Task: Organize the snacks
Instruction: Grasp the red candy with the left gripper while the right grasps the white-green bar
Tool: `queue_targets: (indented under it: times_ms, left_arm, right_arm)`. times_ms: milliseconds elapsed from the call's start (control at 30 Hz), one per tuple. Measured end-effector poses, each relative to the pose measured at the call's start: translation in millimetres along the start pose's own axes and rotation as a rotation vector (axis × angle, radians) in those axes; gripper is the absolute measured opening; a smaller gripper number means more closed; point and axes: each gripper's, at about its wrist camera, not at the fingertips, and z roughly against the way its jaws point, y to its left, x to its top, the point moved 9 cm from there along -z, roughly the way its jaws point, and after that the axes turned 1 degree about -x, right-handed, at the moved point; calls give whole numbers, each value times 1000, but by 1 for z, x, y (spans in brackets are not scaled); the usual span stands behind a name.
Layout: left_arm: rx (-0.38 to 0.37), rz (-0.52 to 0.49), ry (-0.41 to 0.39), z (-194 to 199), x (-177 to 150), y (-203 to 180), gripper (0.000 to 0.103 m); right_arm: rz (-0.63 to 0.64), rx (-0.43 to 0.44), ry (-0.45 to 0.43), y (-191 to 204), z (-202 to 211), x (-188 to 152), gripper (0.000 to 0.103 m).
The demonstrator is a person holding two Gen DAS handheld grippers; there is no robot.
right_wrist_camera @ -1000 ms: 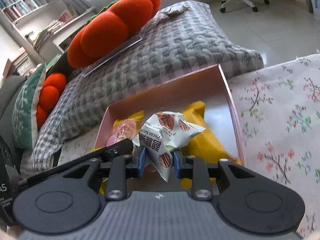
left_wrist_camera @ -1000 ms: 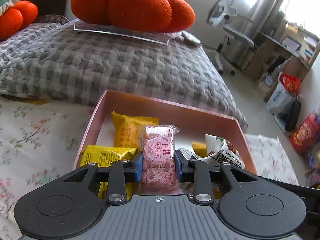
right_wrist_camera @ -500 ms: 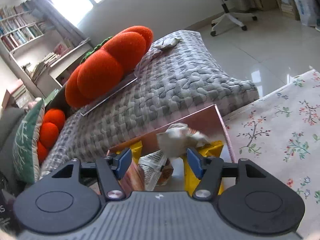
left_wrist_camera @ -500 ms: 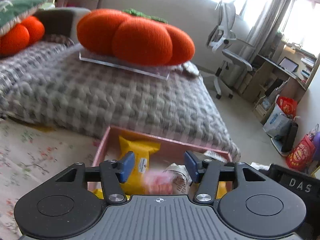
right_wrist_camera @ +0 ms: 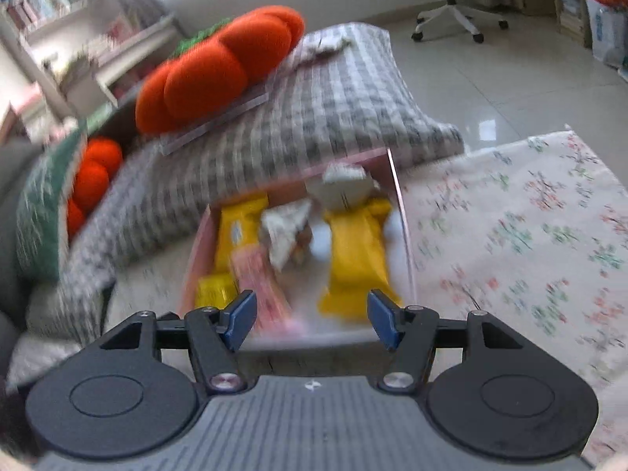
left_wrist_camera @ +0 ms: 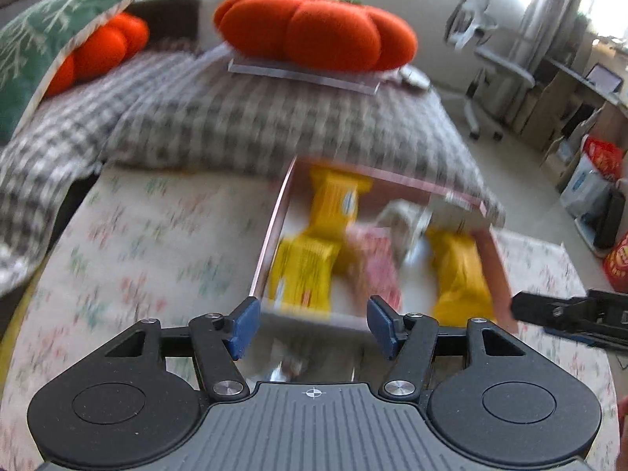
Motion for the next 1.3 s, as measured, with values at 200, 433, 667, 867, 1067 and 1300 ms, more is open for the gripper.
queue_targets:
  times_ms: [200, 433, 667, 867, 1067, 1300]
  left_arm:
    - [-45, 102, 79, 25, -34, 11, 60]
    - [-81, 139, 187, 26, -71, 9, 65]
    - [-103, 85, 226, 33, -99, -13, 70]
    - [-73, 72, 226, 25, -105, -15, 73]
    - [-44, 145, 265, 5, -112, 0, 73]
    - [-48, 140, 240, -5, -107, -1, 72]
  right_arm:
    - [157, -79, 50, 0, 25, -29, 70]
    - [149, -162, 127, -30, 42, -55, 71]
    - [125, -212, 181, -52, 52, -75, 75]
    - [173, -185, 284, -50, 42, -100, 71]
    - [195, -115, 313, -37, 25, -110, 63]
    - [361, -44, 303, 7, 13, -121, 56]
